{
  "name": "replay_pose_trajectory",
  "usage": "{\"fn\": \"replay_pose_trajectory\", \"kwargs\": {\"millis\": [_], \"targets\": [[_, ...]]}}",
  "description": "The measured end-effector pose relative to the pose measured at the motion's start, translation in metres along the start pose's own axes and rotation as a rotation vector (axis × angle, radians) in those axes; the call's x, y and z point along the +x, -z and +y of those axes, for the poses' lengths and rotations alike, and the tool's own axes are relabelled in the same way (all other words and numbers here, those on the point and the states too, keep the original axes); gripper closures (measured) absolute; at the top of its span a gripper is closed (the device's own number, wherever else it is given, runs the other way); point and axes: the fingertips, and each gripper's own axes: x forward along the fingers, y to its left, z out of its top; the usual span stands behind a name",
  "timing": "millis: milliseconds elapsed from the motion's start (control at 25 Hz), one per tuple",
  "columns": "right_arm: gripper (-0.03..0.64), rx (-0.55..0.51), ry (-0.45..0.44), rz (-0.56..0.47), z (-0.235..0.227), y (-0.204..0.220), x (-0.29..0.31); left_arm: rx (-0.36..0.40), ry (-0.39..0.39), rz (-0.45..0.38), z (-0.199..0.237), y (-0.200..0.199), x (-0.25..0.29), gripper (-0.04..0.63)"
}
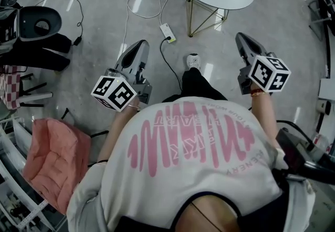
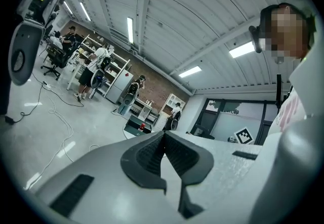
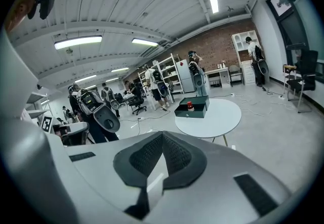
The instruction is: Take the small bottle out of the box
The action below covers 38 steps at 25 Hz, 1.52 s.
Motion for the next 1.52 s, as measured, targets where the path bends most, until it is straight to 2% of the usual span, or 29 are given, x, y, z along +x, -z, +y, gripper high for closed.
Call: {"fn": "replay_pose_trajectory", "kwargs": {"millis": [320,520,880,1280,1520], "targets": [[0.614,0.026,-0.055,-0.034,-0.006,-0.044,0.053,0.021,-0.01,-0.043,0.017,-0.037,0.03,0.588],[0.613,0.022,-0.096,-0.052,-0.023,-0.086,0.086,0.06,-0.005,-0.068,0.018,-0.066,0.069,0.588],[0.614,-0.004,-0.161,-0.07,-0.064,-0.17,0.161,0.059,-0.058,-0.117,0.045,-0.114,0.155,0.588],[0.614,-0.01,-0.235,-0.081,-0.121,-0.22,0.232,0.075,-0.051,-0.186,0.066,-0.14,0.259,0.588],[0.614,-0.001,-0.328,-0.08,-0.122,-0.234,0.263,0.082,-0.073,-0.192,0.085,-0.155,0.287,0.588]]}}
